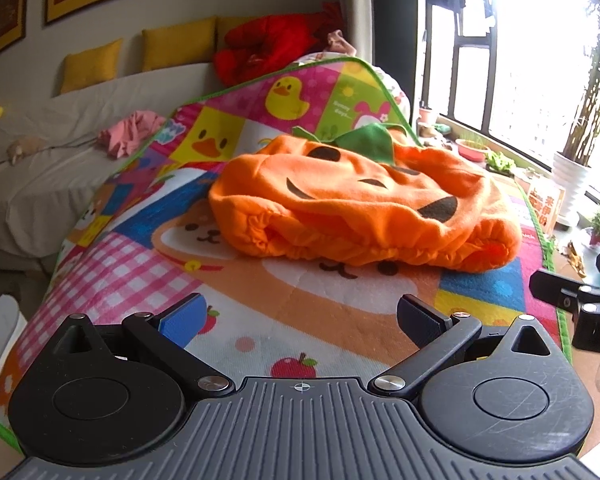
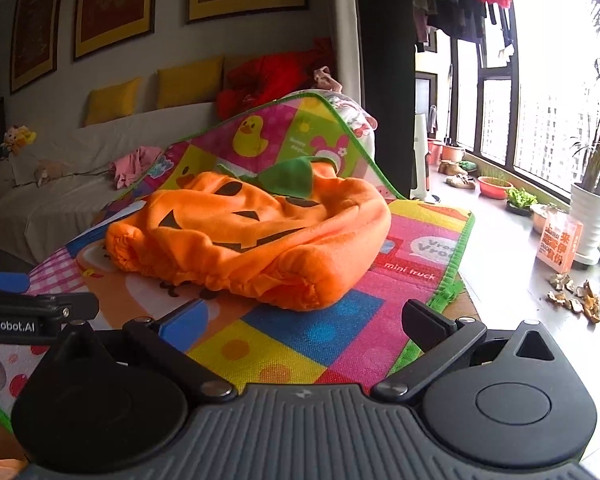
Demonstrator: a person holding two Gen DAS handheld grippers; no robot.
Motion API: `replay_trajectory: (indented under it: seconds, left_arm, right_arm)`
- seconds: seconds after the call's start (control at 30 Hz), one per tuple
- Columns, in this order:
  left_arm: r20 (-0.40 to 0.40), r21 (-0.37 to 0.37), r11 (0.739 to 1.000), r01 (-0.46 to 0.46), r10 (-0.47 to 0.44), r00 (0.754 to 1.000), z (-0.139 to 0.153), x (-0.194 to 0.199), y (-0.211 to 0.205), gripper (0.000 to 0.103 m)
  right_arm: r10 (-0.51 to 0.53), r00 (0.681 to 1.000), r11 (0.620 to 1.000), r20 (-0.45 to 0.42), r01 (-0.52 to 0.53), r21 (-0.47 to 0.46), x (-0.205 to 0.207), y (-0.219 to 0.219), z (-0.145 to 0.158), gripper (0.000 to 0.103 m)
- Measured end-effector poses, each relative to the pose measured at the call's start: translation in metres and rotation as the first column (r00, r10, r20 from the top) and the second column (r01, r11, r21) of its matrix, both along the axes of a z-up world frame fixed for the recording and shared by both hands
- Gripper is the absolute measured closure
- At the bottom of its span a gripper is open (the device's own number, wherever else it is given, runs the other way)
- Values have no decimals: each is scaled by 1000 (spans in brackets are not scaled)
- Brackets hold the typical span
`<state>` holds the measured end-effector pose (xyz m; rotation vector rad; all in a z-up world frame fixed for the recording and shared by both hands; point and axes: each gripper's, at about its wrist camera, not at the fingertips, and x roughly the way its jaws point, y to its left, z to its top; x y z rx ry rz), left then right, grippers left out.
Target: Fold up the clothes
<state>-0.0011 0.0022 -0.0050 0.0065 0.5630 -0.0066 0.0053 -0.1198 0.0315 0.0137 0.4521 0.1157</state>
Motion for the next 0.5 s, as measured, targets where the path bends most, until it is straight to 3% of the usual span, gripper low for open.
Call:
replay_trajectory:
  seconds: [0.5]
  left_arm:
    - [-16,-9,1000,-1,1,1000,-2,0,1,0]
  right_arm:
    - [10,1000,1000,-3,-10,-23,1,4,0,0]
